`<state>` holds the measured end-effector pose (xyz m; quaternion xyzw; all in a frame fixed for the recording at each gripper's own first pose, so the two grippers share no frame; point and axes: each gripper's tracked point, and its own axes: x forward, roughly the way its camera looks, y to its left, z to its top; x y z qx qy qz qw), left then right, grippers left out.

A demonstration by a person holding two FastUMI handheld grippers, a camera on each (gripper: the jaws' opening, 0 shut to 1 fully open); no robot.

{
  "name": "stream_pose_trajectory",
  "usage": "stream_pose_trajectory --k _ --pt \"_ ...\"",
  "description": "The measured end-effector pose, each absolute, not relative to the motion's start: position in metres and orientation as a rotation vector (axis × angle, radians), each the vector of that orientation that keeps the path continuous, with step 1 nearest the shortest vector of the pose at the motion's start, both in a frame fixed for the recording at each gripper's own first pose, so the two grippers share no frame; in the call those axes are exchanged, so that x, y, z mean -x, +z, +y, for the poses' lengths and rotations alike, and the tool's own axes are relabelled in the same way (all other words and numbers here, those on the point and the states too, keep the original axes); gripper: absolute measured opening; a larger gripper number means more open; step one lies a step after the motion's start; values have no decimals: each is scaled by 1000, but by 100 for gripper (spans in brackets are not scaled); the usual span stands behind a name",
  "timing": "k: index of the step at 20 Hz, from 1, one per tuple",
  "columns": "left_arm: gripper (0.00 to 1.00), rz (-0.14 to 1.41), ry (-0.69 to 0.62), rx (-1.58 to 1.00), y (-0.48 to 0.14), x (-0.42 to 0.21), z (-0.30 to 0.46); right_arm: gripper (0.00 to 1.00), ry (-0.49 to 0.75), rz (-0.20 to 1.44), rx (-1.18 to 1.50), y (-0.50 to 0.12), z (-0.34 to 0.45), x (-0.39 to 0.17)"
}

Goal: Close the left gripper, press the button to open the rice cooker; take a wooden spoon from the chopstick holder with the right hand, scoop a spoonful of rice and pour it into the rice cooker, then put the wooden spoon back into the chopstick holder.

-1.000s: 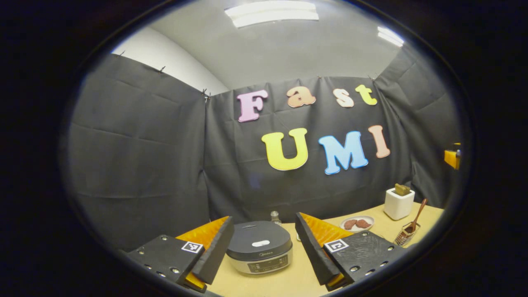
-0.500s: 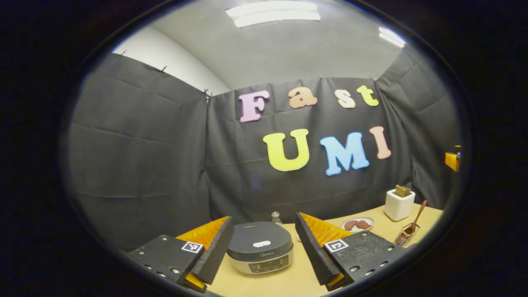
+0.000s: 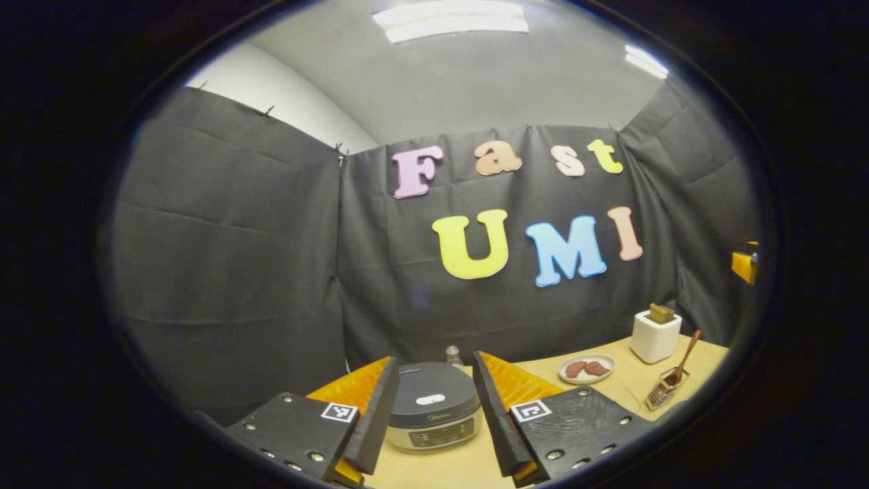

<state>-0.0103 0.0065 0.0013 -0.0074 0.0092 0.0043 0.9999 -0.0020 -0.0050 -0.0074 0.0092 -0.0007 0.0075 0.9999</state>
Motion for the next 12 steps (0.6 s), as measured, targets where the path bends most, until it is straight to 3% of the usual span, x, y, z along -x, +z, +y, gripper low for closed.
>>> stream_pose_trajectory --k 1,7,12 --pt "67 13 20 13 3 10 9 98 14 -2 -18 -7 -5 3" --pt "27 -16 19 38 13 4 19 98 12 -6 -19 -5 -3 4" --pt "3 -21 17 63 10 0 23 97 6 -8 -22 -5 0 4"
